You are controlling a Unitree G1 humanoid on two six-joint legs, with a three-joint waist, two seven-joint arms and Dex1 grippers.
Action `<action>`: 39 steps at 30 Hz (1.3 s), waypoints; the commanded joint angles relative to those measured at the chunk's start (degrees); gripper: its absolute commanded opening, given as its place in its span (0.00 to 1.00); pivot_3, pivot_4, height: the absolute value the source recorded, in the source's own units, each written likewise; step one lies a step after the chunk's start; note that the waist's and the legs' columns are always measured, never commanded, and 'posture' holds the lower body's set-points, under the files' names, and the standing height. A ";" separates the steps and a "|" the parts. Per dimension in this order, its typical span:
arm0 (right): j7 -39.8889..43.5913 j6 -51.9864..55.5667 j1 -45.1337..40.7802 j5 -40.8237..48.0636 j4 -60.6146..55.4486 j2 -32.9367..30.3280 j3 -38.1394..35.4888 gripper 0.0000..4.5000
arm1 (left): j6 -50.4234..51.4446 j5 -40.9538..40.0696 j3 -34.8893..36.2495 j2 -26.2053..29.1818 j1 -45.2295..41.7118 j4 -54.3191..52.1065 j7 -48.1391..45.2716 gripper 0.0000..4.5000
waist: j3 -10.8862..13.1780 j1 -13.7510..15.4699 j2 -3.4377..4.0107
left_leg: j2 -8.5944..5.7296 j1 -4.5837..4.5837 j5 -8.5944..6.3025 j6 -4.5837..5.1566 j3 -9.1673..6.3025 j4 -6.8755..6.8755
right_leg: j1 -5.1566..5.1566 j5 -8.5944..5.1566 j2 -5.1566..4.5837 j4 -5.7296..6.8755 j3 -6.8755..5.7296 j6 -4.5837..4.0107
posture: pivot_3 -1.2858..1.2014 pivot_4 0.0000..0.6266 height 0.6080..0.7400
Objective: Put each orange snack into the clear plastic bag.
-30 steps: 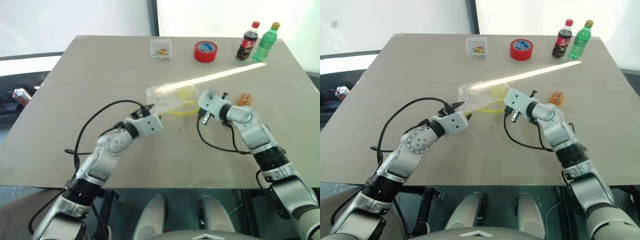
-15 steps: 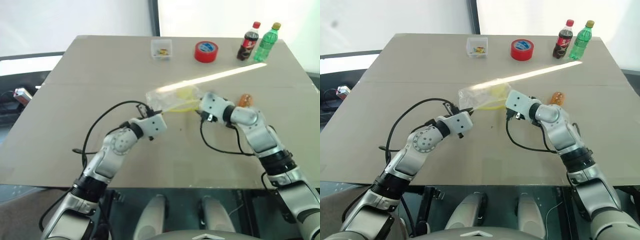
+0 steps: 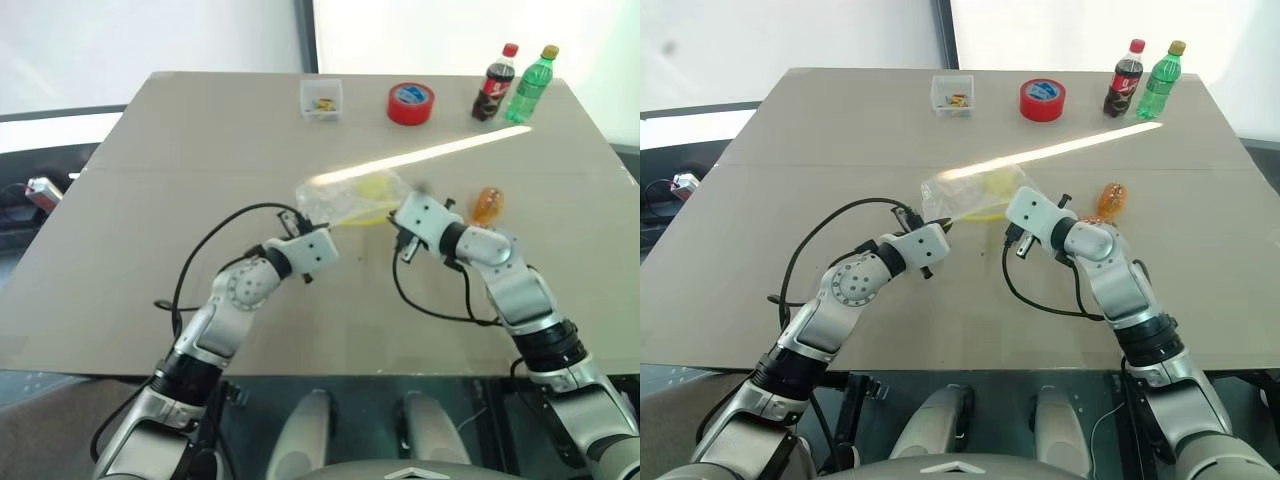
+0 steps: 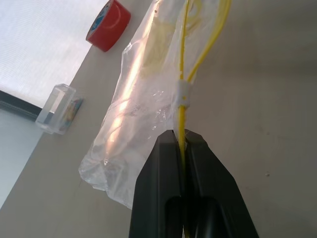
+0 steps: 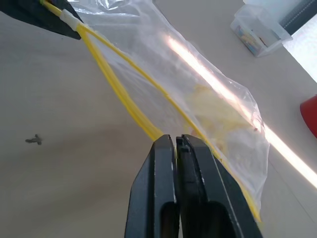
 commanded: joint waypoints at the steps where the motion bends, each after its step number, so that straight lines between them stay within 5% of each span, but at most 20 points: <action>1: -0.63 -1.31 -1.70 0.23 0.43 0.20 -0.38 0.01 | -0.66 -0.44 1.23 -0.40 -0.55 -2.57 -0.51 0.00 | 0.00 0.01 0.00 | 0.00 0.00 0.00 0.00 0.01 0.00 | 0.00 0.00 0.00 0.00 0.00 0.00 | 0.52 0.24 1.00; 9: -2.21 -3.78 -4.82 -0.93 8.63 2.34 1.17 0.01 | -1.32 -2.66 1.01 -1.59 1.51 -6.91 -3.46 0.00 | 0.00 -0.12 0.00 | 0.01 0.00 0.00 0.00 0.01 0.00 | 0.00 0.00 0.00 -0.01 0.00 0.00 | 0.52 0.24 1.00; 14: -5.08 -15.62 -11.36 -7.59 21.97 2.38 6.74 0.01 | 1.36 -1.87 2.54 -1.57 3.04 -7.58 -2.87 0.00 | 0.00 -0.50 0.01 | 0.03 0.04 0.00 -0.01 0.03 0.00 | 0.00 0.02 0.04 0.01 0.02 -0.04 | 0.52 0.24 1.00; 23: -11.16 -35.66 -17.71 -18.35 34.00 1.52 14.00 0.98 | 2.37 -0.34 4.19 -0.92 2.52 -6.29 -1.55 0.00 | 0.00 -1.09 0.01 | 0.05 0.02 0.01 -0.02 0.00 -0.01 | -0.01 0.02 0.06 -0.02 0.02 -0.04 | 0.52 0.24 1.00; 31: -13.13 -35.65 -16.08 -19.59 31.92 0.41 11.14 0.99 | 3.11 0.11 3.81 -1.63 2.51 -6.65 -0.94 0.00 | -0.01 -1.23 0.01 | 0.05 0.05 0.01 -0.02 -0.01 0.00 | -0.01 0.03 0.08 0.03 0.04 -0.05 | 0.52 0.24 1.00; 35: -5.76 -29.68 -10.12 -10.68 19.24 -1.03 5.38 0.99 | 3.78 0.90 3.74 -1.97 1.95 -6.21 -0.39 0.00 | 0.00 -1.01 0.01 | 0.06 0.00 0.01 -0.02 -0.03 0.00 | -0.01 0.03 0.07 0.00 0.04 -0.05 | 0.52 0.24 1.00; 39: 1.79 -10.99 0.58 4.27 1.26 -2.09 -5.32 0.99 | 3.91 1.46 4.11 -1.93 1.23 -4.91 0.21 0.00 | -0.01 -0.76 0.01 | 0.08 -0.03 0.00 -0.01 -0.10 0.00 | 0.02 0.03 0.07 -0.01 -0.03 -0.05 | 0.52 0.24 1.00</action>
